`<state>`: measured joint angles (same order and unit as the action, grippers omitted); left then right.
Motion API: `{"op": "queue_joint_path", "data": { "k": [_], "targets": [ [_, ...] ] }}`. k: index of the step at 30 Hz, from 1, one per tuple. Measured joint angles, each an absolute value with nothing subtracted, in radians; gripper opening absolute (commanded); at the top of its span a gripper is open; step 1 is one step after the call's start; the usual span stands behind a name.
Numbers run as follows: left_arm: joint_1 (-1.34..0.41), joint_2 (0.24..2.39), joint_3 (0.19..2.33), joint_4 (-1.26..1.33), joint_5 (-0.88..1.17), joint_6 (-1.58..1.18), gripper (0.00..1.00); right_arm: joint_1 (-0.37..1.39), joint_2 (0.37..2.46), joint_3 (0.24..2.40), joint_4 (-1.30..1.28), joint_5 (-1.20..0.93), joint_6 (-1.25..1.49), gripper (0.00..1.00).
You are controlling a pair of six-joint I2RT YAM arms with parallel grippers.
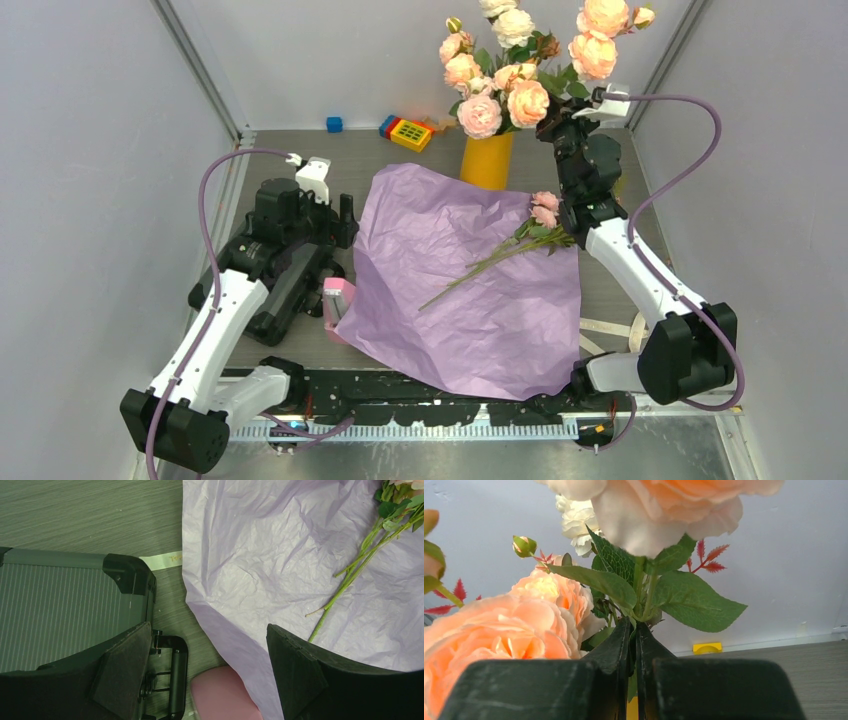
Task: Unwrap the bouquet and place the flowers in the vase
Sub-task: Insert the fake flower into the vase.
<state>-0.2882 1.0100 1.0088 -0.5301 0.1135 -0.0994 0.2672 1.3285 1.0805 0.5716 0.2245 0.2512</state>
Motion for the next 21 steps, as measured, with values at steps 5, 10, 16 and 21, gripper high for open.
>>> {"op": "queue_joint_path", "data": {
  "k": [5, 10, 16, 21],
  "targets": [
    [-0.288, 1.010, 1.009, -0.530, 0.114, -0.099, 0.88, 0.268, 1.328, 1.071, 0.565, 0.211, 0.266, 0.00],
    [-0.289, 1.010, 1.009, -0.529, 0.114, -0.100, 0.88, 0.269, 1.329, 1.069, 0.554, 0.192, 0.278, 0.00],
    [-0.292, 1.010, 1.009, -0.529, 0.114, -0.100, 0.88, 0.274, 1.339, 1.061, 0.545, 0.180, 0.291, 0.00],
    [-0.295, 1.010, 1.009, -0.529, 0.115, -0.100, 0.87, 0.281, 1.362, 1.040, 0.530, 0.173, 0.299, 0.00]
  ]
}}
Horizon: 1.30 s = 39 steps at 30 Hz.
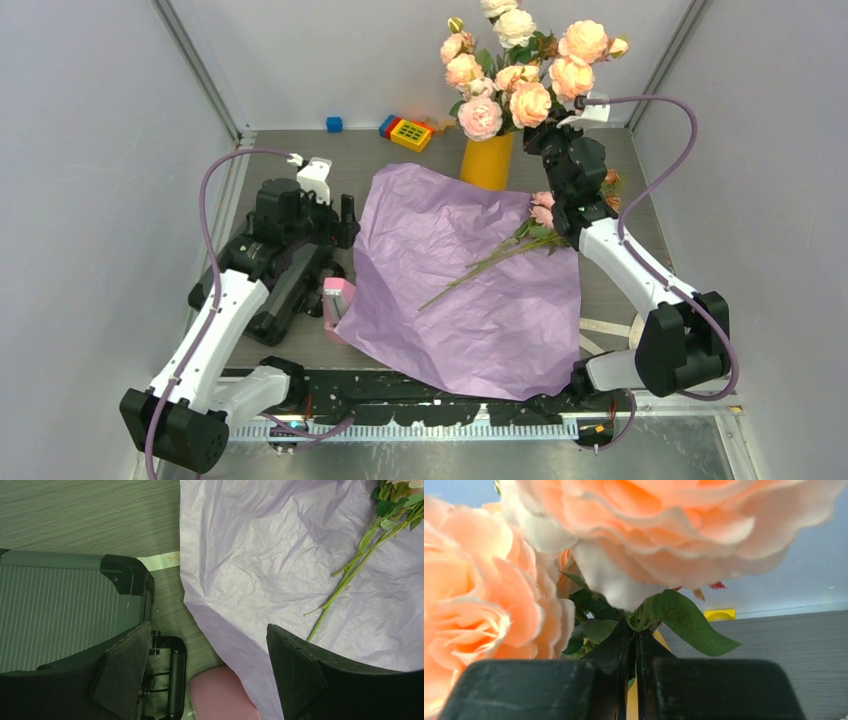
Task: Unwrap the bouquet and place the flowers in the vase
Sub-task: Insert the fake flower into the vase.
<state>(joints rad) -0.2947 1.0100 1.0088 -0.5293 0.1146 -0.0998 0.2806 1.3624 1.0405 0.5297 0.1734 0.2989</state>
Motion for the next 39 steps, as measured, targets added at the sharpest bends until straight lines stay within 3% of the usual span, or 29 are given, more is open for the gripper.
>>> {"op": "queue_joint_path", "data": {
  "k": [12, 39],
  "targets": [
    [-0.295, 1.010, 1.009, -0.529, 0.115, -0.100, 0.88, 0.292, 1.381, 1.036, 0.509, 0.172, 0.302, 0.04],
    [-0.297, 1.009, 1.009, -0.529, 0.114, -0.100, 0.87, 0.300, 1.330, 1.003, 0.415, 0.170, 0.294, 0.62]
  ]
}}
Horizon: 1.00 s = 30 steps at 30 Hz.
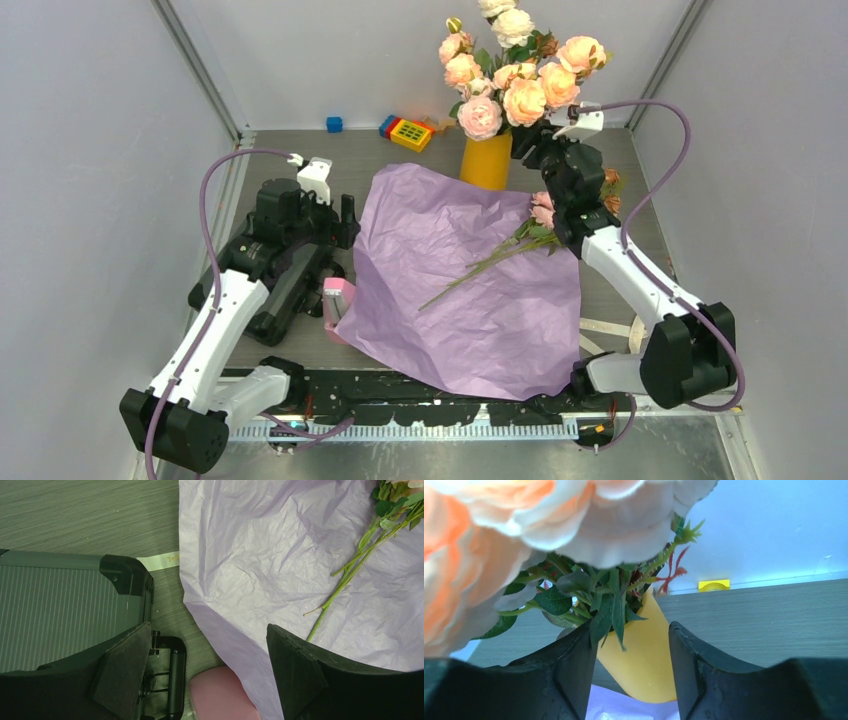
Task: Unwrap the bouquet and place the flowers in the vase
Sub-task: Insert the fake flower into the vase.
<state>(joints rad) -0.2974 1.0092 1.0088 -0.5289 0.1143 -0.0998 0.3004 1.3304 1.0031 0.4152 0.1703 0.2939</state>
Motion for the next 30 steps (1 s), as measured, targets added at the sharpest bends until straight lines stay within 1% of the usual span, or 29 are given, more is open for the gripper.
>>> {"op": "queue_joint_path", "data": {
  "k": [5, 10, 15, 19, 24, 27, 30],
  "targets": [
    [-0.297, 1.009, 1.008, -0.529, 0.115, -0.100, 0.88, 0.300, 1.255, 0.976, 0.363, 0.170, 0.292, 0.65],
    [-0.297, 1.009, 1.009, -0.529, 0.114, -0.100, 0.87, 0.300, 1.141, 0.939, 0.291, 0.169, 0.296, 0.66],
    [-0.297, 1.009, 1.008, -0.529, 0.115, -0.100, 0.88, 0.300, 1.001, 0.902, 0.149, 0.183, 0.331, 0.66],
    [-0.297, 1.009, 1.008, -0.529, 0.114, -0.100, 0.87, 0.300, 0.875, 0.868, -0.003, 0.243, 0.393, 0.66],
    [-0.297, 1.009, 1.008, -0.529, 0.113, -0.100, 0.87, 0.294, 0.790, 0.834, -0.181, 0.326, 0.517, 0.63],
    [-0.297, 1.010, 1.008, -0.529, 0.113, -0.100, 0.87, 0.292, 0.778, 0.800, -0.274, 0.358, 0.626, 0.60],
    [-0.297, 1.010, 1.008, -0.529, 0.113, -0.100, 0.88, 0.292, 0.775, 0.729, -0.331, 0.368, 0.751, 0.56]
  ]
}}
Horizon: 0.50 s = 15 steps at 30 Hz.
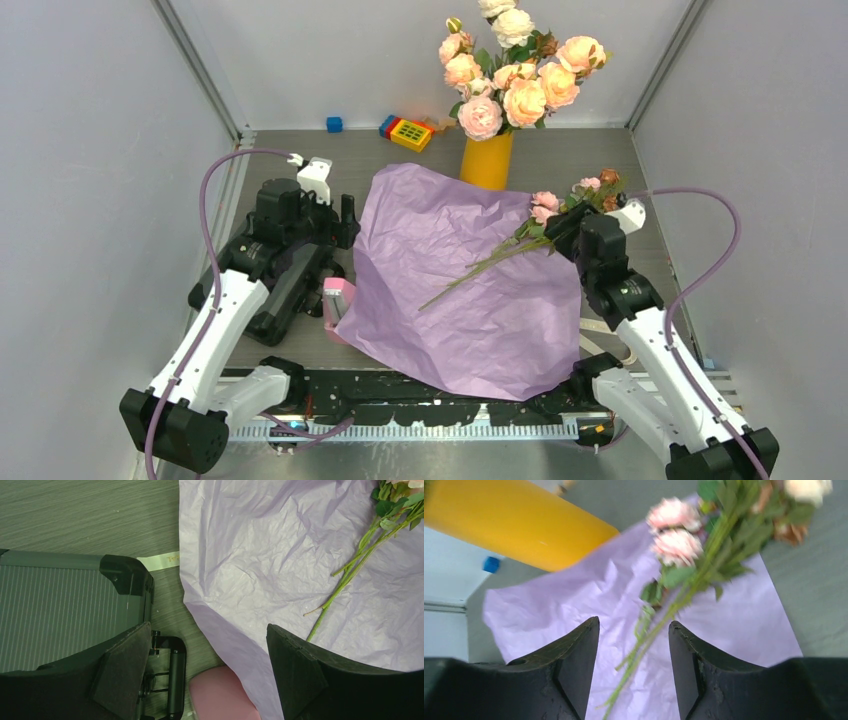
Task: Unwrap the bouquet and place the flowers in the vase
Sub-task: Insert the fake flower into the vase, then pick up the fake flower from the wrapping paper.
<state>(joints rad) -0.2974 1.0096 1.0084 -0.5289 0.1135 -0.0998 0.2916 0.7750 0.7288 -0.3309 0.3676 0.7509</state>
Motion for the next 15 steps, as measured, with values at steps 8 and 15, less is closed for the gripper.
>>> {"op": "queue_joint_path", "data": {
  "k": [8, 15],
  "targets": [
    [-0.297, 1.010, 1.008, -0.529, 0.113, -0.100, 0.88, 0.289, 0.851, 0.564, -0.346, 0.362, 0.968, 0.49],
    [-0.297, 1.010, 1.008, -0.529, 0.113, -0.100, 0.88, 0.271, 1.005, 0.538, -0.225, 0.340, 1.027, 0.46]
  ]
}}
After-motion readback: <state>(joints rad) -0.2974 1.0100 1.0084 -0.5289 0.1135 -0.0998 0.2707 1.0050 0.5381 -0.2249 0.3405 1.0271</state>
